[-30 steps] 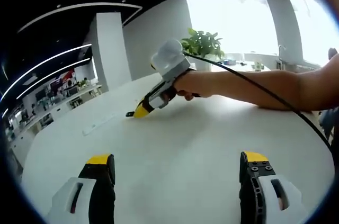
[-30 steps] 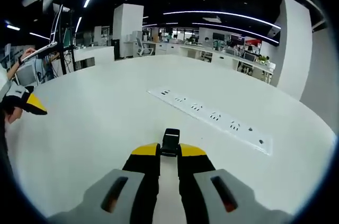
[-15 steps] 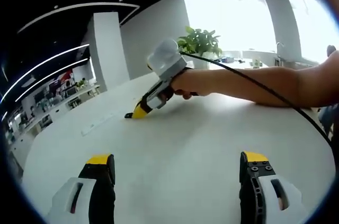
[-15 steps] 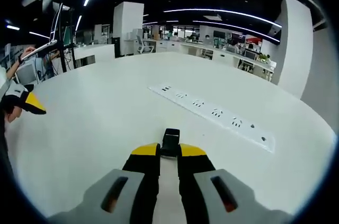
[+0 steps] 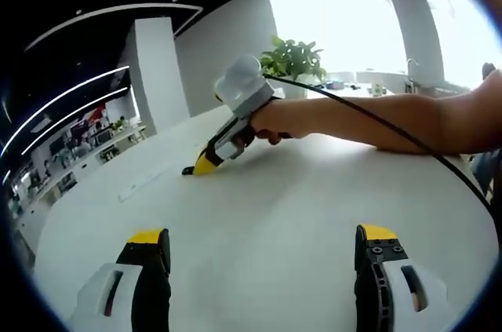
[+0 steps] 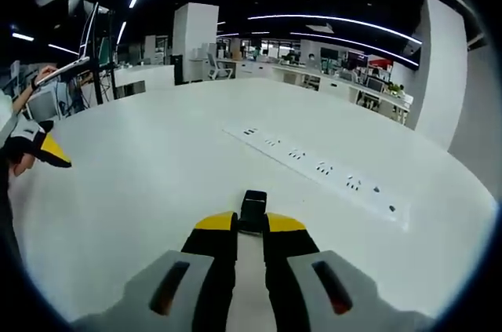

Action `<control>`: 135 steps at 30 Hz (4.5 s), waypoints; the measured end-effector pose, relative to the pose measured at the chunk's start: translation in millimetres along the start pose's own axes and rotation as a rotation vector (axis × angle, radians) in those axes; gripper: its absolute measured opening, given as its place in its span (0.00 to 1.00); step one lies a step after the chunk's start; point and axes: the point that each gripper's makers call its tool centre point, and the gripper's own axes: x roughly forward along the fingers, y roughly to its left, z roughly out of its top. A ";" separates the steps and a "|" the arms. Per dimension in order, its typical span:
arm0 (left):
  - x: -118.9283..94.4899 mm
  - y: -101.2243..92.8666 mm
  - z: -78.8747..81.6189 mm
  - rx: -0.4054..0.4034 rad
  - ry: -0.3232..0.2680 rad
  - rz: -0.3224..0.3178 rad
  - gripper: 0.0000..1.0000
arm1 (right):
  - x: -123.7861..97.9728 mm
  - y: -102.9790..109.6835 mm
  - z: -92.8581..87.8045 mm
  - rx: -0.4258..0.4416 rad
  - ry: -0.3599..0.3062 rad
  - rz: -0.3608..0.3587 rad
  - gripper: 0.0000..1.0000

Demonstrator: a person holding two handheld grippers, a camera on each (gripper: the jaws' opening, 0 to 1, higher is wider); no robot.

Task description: Snap the two parts of the plastic buckle together until the buckle closes and remains connected.

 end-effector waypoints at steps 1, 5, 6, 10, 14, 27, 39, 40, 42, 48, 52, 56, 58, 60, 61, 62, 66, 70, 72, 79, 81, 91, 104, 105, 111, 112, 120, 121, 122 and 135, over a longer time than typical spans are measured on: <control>0.2 -0.6 -0.4 0.000 0.002 -0.002 0.99 | 0.1 0.0 0.0 -0.001 0.000 0.001 0.11; 1.2 -1.4 -1.8 0.003 0.008 -0.005 0.99 | 0.3 -0.6 0.0 -0.004 -0.005 0.003 0.11; 1.3 -1.1 -2.1 0.005 0.009 -0.002 0.99 | 0.5 0.2 -0.1 -0.003 -0.007 0.004 0.11; 1.5 0.1 -2.9 0.009 0.012 0.004 0.99 | 0.7 -0.8 -0.3 0.010 -0.010 0.008 0.11; 2.1 -0.3 -3.5 0.011 0.015 0.002 0.99 | 0.2 -0.4 -0.1 0.006 -0.011 0.013 0.11; 3.8 -0.5 -5.4 0.014 0.025 0.000 0.99 | 5.0 1.6 4.4 0.029 -0.040 0.039 1.00; 3.9 2.0 -5.6 -0.006 0.017 0.000 0.98 | -16.3 -7.9 55.5 0.057 -0.252 0.022 1.00; 4.0 2.0 -5.8 -0.006 0.018 -0.001 0.98 | -15.9 -10.5 56.1 0.058 -0.252 0.018 1.00; 4.3 2.1 -6.5 -0.008 0.020 -0.001 0.98 | -16.5 -13.5 58.1 0.077 -0.272 0.012 1.00; 3.6 5.3 -6.7 -0.017 0.019 0.003 0.99 | -18.1 -17.4 50.7 0.121 -0.246 -0.011 1.00; 1.5 14.7 -3.9 -0.058 -0.001 0.024 0.97 | -20.9 -21.9 51.2 0.119 -0.259 -0.037 1.00; -3.8 33.3 -6.6 -0.118 -0.009 0.076 0.93 | -24.8 -27.5 56.2 0.100 -0.289 -0.090 1.00; -6.8 38.1 -4.7 -0.150 -0.036 0.081 0.95 | -25.1 -28.8 56.8 0.102 -0.294 -0.089 1.00; -10.4 43.8 -1.6 -0.202 -0.066 0.096 0.95 | -27.3 -30.0 58.4 0.107 -0.306 -0.093 1.00; -11.5 44.3 -1.2 -0.204 -0.069 0.092 0.95 | -28.3 -29.3 59.6 0.107 -0.310 -0.095 1.00; -13.1 47.6 0.6 -0.211 -0.083 0.090 0.94 | -29.7 -29.6 61.4 0.108 -0.320 -0.097 1.00; -13.0 53.9 1.7 -0.199 -0.093 0.112 0.95 | -31.0 -29.8 63.2 0.108 -0.337 -0.095 1.00; -11.3 49.6 0.2 -0.206 -0.087 0.092 0.92 | -31.0 -30.6 63.1 0.106 -0.328 -0.098 1.00; -12.1 47.4 0.4 -0.189 -0.086 0.096 0.89 | -30.5 -31.1 62.6 0.105 -0.327 -0.096 1.00; -10.4 35.1 5.9 -0.153 -0.106 0.078 0.96 | -33.7 -30.6 64.4 0.105 -0.346 -0.102 1.00; -9.4 33.3 5.7 -0.150 -0.103 0.073 0.96 | -32.4 -27.1 61.0 0.107 -0.335 -0.097 1.00; -6.8 34.3 0.2 -0.205 -0.091 0.070 0.99 | -37.3 -25.7 62.6 0.086 -0.346 -0.124 1.00; -7.6 37.1 -5.1 -0.157 -0.061 0.080 0.99 | -50.0 -23.8 62.4 0.101 -0.356 -0.160 0.98; -7.4 36.8 -6.1 -0.152 -0.057 0.078 0.99 | -51.5 -22.0 61.6 0.103 -0.356 -0.159 0.98; -8.5 38.5 -6.7 -0.137 -0.049 0.083 0.98 | -58.0 -18.2 56.7 0.108 -0.354 -0.167 0.97; -8.7 38.7 -6.2 -0.138 -0.050 0.082 0.97 | -58.5 -18.0 56.2 0.110 -0.352 -0.167 0.97; -7.8 40.4 -2.9 -0.154 -0.064 0.078 0.99 | -65.0 -13.2 50.5 0.101 -0.340 -0.173 0.95; -7.5 40.8 -2.7 -0.154 -0.064 0.078 0.99 | -65.8 -13.8 50.3 0.102 -0.339 -0.174 0.95; -7.2 40.3 -2.5 -0.154 -0.064 0.077 0.99 | -67.1 -13.6 50.5 0.103 -0.343 -0.175 0.95; -6.3 35.4 -0.6 -0.141 -0.067 0.060 0.99 | -80.6 -8.8 43.7 0.109 -0.341 -0.183 0.94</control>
